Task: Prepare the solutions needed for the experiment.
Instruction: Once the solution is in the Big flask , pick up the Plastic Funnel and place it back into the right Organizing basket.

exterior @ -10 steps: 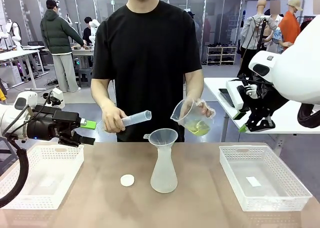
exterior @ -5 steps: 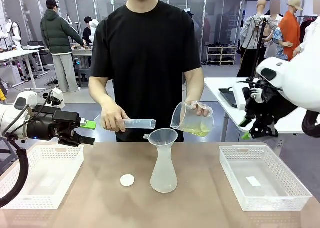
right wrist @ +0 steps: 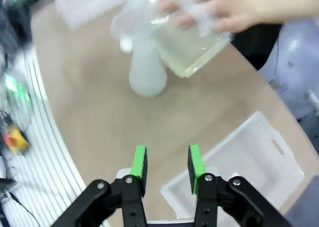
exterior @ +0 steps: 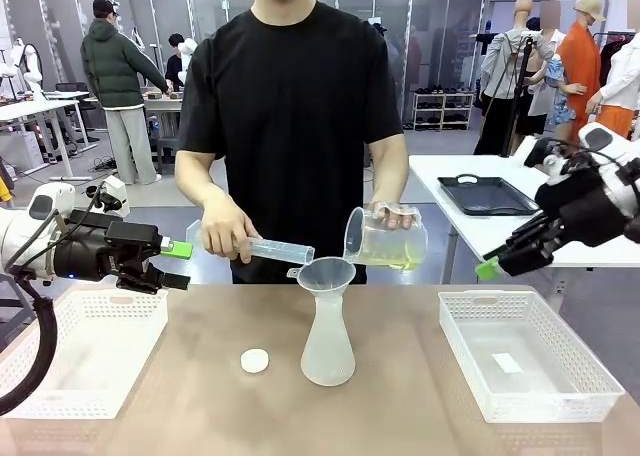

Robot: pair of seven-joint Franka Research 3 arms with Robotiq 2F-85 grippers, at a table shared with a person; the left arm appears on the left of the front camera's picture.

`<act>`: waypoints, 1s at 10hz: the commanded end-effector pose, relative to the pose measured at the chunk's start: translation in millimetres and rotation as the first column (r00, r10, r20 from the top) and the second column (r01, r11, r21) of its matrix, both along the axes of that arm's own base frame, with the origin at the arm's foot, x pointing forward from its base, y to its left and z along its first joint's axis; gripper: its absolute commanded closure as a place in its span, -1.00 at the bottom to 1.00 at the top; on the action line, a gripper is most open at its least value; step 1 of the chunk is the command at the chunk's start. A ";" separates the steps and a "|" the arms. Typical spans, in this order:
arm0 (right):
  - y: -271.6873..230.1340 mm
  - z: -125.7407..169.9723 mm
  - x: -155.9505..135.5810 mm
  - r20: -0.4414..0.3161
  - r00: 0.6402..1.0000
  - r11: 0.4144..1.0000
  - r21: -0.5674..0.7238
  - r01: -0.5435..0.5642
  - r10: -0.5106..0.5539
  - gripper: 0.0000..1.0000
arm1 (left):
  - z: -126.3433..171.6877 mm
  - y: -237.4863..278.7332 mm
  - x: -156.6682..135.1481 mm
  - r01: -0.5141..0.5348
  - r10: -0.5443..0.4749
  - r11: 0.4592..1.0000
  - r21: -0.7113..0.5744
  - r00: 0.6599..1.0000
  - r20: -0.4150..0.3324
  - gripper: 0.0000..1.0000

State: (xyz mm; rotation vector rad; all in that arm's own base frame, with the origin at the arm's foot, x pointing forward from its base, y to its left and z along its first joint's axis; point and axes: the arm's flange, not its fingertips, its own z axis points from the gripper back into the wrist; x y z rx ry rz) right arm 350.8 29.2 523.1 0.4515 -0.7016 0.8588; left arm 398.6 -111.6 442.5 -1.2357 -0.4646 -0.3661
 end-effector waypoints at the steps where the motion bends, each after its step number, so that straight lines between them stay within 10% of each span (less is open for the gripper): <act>1: 6.8 -31.7 -15.8 -0.074 0.986 0.955 0.248 0.164 -0.151 0.13 | 2.6 -2.0 0.8 -0.006 0.006 1.000 -0.029 1.000 -0.008 -1.00; 7: 11.4 -73.5 -4.8 -0.381 0.911 0.748 0.557 0.360 -0.155 0.13 | 2.6 -2.0 0.8 -0.006 0.006 1.000 -0.029 1.000 -0.008 -1.00; 10: 8.0 -80.3 -4.9 -0.417 0.901 0.749 0.559 0.357 -0.118 0.13 | 2.6 -2.0 0.8 -0.006 0.006 1.000 -0.029 1.000 -0.008 -1.00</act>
